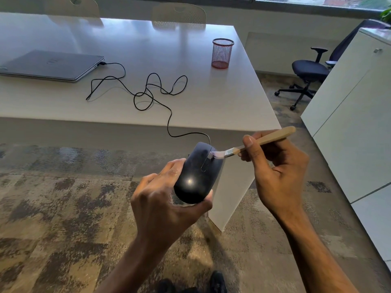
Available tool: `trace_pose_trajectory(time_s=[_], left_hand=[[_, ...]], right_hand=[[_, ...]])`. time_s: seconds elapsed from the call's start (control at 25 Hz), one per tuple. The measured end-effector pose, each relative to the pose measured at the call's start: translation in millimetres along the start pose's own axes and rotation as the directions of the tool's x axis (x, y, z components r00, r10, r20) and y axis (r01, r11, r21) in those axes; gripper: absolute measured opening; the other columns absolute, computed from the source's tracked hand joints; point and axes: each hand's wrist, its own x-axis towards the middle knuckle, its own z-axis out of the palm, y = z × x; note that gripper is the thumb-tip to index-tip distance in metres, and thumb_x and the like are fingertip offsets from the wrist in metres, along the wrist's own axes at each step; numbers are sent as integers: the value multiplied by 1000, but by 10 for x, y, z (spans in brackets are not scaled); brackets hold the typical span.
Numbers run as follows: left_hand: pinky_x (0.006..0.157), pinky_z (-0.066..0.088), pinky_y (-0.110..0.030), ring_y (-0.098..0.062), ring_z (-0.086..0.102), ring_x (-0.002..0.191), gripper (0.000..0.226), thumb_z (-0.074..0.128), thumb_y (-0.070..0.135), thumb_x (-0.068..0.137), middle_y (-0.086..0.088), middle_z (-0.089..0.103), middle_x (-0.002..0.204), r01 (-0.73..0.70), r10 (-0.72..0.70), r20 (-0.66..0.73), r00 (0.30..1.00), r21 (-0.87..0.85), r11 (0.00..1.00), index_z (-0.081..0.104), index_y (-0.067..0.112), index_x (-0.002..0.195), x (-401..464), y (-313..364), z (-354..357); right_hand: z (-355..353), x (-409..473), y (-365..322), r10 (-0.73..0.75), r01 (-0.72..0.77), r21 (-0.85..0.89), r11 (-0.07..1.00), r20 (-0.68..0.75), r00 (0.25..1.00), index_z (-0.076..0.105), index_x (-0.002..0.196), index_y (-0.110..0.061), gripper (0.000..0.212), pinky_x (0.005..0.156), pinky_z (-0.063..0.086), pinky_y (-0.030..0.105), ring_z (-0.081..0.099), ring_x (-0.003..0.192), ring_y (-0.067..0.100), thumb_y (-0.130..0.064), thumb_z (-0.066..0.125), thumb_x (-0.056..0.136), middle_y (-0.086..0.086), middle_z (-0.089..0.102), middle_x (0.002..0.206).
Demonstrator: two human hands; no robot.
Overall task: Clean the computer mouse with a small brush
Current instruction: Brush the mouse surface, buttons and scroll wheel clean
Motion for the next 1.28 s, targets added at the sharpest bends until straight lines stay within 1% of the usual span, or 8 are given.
trace_pose_trajectory(time_s=[0.08,0.24,0.4,0.56,0.76,0.92,1.08,1.28], left_hand=[[73,34,-14,13,34,82,66,71,53,62,6,69,92,2,-2,1,1000,1,1000,65,12,114,4,-7,2],[74,34,-14,13,34,83,67,71,54,61,5,69,93,3,-2,-2,1000,7,1000,66,12,114,8,-17,2],[74,34,-14,11,34,80,66,73,53,60,7,68,91,3,-3,-7,1000,0,1000,66,15,114,9,-32,7],[73,34,-14,11,34,81,69,70,56,61,7,68,92,-6,6,-11,1000,-9,1000,64,14,115,15,-40,16],[74,35,-14,11,35,82,68,70,58,62,8,68,93,5,-5,-3,1000,-7,1000,64,17,115,18,-64,20],[74,37,-16,12,36,83,69,71,57,62,7,69,98,9,-9,-2,1000,2,1000,65,15,115,48,-80,19],[74,35,-15,11,37,80,67,72,57,62,9,68,95,7,-7,3,1000,-3,1000,66,15,113,47,-74,15],[79,36,-16,11,43,80,70,71,59,64,4,71,98,-3,3,7,1000,-2,1000,67,9,113,26,-77,46]], right_hand=[[-10,-5,6,5,-5,-7,1000,-9,1000,60,94,-38,5,70,56,15,72,77,-1,-34,60,93,-31,68,85],[2,-53,-13,-2,-2,65,998,50,999,64,88,-33,7,67,57,16,72,73,4,-28,61,93,-23,69,84],[0,2,-14,21,-20,35,999,-21,1000,61,93,-37,4,69,56,15,72,75,1,-33,61,92,-29,69,84],[1,-40,-29,-7,1,84,996,69,998,66,89,-29,6,66,57,17,72,72,6,-28,61,93,-21,70,83],[5,4,-10,1,0,26,1000,-22,1000,61,95,-36,6,70,57,16,72,77,-1,-30,60,93,-31,68,85],[18,-41,-25,-14,8,91,996,68,998,63,93,-30,7,66,56,17,71,72,6,-24,59,94,-19,69,85],[27,-3,-9,-11,11,20,1000,22,1000,62,96,-29,4,70,58,19,71,78,2,-27,59,94,-27,68,88],[10,-31,-15,-6,-1,75,997,90,996,65,91,-28,7,67,56,17,71,73,6,-24,59,95,-11,70,86]])
